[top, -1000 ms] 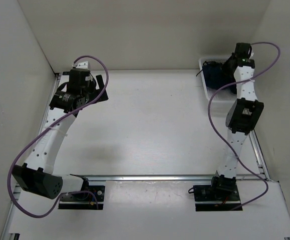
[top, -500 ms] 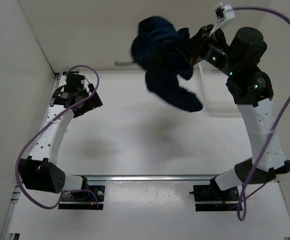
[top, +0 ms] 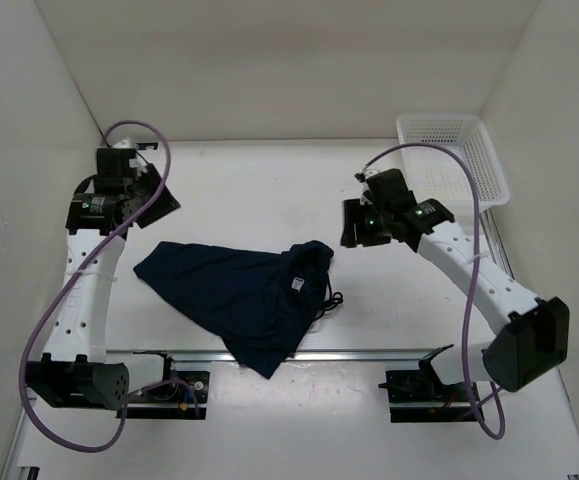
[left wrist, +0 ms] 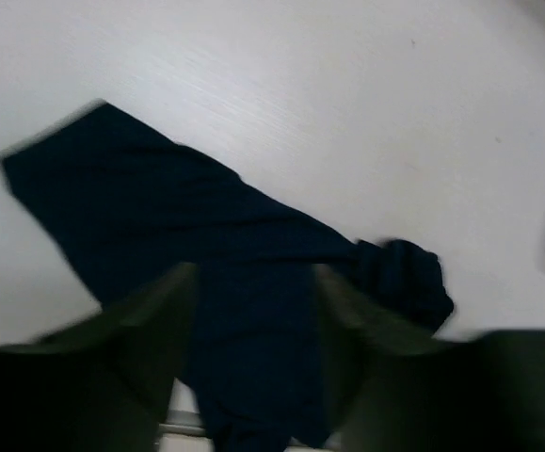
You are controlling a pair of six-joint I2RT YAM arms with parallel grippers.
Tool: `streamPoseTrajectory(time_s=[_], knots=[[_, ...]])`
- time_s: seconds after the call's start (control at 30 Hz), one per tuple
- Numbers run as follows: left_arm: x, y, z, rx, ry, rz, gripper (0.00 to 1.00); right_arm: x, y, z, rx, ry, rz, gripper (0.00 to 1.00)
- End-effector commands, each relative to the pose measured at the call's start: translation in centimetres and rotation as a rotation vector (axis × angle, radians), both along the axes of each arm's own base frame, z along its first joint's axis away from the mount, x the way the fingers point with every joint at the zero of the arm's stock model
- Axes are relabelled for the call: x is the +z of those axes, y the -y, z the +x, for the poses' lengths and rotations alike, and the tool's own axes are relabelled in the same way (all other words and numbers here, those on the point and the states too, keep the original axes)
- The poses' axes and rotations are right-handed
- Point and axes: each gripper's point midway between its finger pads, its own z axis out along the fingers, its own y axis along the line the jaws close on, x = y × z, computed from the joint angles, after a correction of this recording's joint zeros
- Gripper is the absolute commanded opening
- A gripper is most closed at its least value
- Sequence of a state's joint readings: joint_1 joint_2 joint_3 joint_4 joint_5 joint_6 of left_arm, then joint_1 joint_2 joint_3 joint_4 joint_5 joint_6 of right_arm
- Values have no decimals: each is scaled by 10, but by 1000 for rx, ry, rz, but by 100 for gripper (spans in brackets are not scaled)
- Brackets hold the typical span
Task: Fold and stack the shorts
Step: Move the shorts to the center of the board, then flatten the shorts out
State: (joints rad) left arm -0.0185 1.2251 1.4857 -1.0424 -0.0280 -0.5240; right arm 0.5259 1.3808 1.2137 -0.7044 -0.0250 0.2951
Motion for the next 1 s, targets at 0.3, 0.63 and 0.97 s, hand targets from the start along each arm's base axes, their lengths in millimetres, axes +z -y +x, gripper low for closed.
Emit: streamPoseTrajectory(time_s=[0.3, 0.63, 0.97], knots=[[-115, 155, -77, -523, -349, -197, 27, -1, -54, -22, 35, -59, 125, 52], [-169, 164, -170, -574, -494, -158, 29, -27, -76, -30, 41, -199, 196, 98], [-194, 145, -189, -385, -514, -197, 100, -63, -102, 17, -62, -262, 133, 100]])
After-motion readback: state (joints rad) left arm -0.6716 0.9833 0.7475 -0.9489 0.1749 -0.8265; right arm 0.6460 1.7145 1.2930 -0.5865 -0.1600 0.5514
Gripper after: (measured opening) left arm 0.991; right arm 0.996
